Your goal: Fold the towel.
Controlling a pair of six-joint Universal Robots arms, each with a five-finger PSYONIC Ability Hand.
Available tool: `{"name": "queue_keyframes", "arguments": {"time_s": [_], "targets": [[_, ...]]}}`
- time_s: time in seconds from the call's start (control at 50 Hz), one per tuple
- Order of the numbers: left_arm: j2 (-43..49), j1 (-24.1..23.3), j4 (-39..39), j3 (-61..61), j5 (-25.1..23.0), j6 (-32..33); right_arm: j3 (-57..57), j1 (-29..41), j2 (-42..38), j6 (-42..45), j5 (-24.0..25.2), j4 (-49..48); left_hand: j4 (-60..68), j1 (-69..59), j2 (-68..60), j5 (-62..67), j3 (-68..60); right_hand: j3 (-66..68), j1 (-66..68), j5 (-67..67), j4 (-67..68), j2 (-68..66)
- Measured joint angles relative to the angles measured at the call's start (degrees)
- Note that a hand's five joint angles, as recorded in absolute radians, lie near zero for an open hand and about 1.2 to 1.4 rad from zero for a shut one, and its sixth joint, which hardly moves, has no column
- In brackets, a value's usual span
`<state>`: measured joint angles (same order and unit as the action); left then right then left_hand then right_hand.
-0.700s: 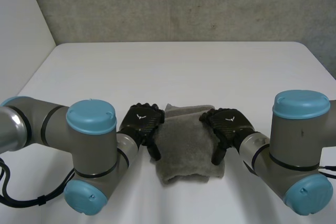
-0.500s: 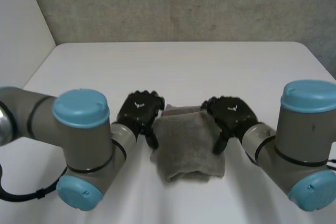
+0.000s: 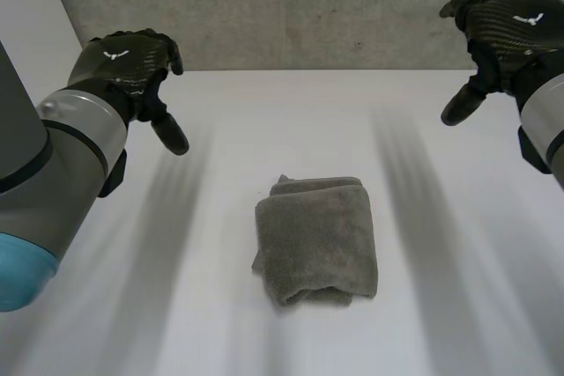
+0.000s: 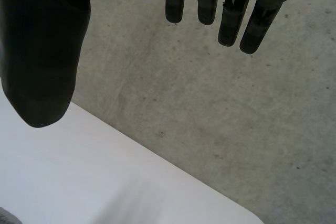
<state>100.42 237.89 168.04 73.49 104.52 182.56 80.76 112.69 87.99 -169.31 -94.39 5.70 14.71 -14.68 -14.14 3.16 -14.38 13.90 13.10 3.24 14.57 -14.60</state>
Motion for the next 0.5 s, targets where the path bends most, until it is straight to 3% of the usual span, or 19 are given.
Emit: {"name": "queue_keyframes", "arguments": {"time_s": [0.22, 0.5], "targets": [[-0.6, 1.6, -2.5, -1.0, 0.1, -5.4, -0.9, -0.1, -0.3, 0.0, 0.5, 4.1, 0.0, 0.0, 0.1, 0.0, 0.0, 0.0, 0.0, 0.0, 0.0, 0.0], [-0.6, 1.9, -2.4, -0.8, -0.1, -5.7, 0.5, 0.4, -0.8, 0.0, 1.8, 3.8, 0.0, 0.0, 0.1, 0.0, 0.0, 0.0, 0.0, 0.0, 0.0, 0.0]]}}
